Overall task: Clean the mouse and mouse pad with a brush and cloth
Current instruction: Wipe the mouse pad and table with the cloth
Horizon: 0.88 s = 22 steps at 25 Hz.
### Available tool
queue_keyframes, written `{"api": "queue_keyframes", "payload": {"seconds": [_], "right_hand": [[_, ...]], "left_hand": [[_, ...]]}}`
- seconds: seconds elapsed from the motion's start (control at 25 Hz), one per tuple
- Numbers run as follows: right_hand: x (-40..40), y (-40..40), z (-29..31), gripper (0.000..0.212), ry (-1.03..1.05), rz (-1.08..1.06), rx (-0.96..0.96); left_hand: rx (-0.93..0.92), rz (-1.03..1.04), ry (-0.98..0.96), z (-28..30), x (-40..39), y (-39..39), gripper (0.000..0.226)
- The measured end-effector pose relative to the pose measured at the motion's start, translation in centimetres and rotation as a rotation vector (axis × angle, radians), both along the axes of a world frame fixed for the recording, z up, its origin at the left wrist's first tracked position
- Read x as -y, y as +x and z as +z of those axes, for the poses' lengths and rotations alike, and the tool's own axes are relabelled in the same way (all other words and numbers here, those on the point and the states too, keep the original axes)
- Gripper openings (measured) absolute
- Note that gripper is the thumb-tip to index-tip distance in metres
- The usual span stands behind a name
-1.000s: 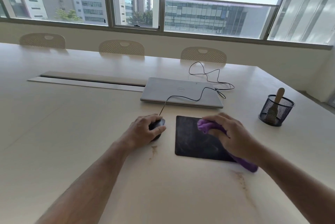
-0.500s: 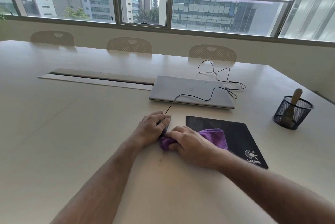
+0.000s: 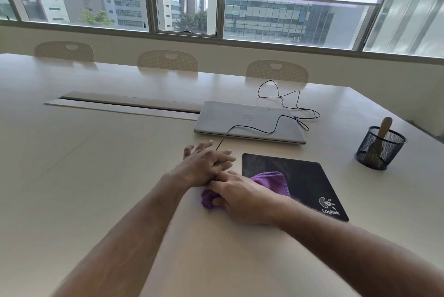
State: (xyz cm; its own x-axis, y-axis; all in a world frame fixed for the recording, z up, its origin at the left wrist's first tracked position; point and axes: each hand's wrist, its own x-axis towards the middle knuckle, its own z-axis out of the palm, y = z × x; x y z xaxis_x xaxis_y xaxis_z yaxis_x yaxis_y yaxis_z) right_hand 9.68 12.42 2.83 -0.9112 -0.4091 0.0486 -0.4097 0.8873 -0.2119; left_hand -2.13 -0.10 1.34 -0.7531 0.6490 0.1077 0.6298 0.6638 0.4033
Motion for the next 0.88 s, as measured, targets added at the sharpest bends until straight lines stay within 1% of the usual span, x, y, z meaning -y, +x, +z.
{"api": "queue_keyframes", "payload": {"seconds": [0.12,0.24,0.32,0.44,0.56,0.64,0.88], "right_hand": [[0.2,0.0,-0.3,0.032,0.044,0.004,-0.019],[0.3,0.5,-0.3,0.033,0.073,0.023,-0.033],[0.3,1.0,-0.1,0.035,0.086,0.04,-0.027],[0.5,2.0,0.0,0.038,0.1,0.071,-0.02],[0.5,2.8,0.3,0.038,0.114,0.101,-0.037],[0.1,3.5,0.7,0.038,0.13,0.145,-0.024],[-2.7,6.0,1.7,0.039,0.152,0.296,0.022]], "left_hand": [[0.018,-0.086,-0.224,1.2,-0.8,-0.4,0.036],[0.014,-0.126,-0.355,1.4,-1.7,-0.4,0.038],[-0.009,-0.11,-0.376,1.5,-2.5,-0.1,0.041],[-0.043,-0.1,-0.356,1.7,-3.8,0.8,0.046],[-0.132,-0.132,-0.449,2.1,-4.8,1.8,0.064],[-0.14,-0.12,-0.482,2.0,-5.1,2.0,0.062],[-0.073,-0.048,-0.457,1.5,-5.2,2.2,0.06]]}}
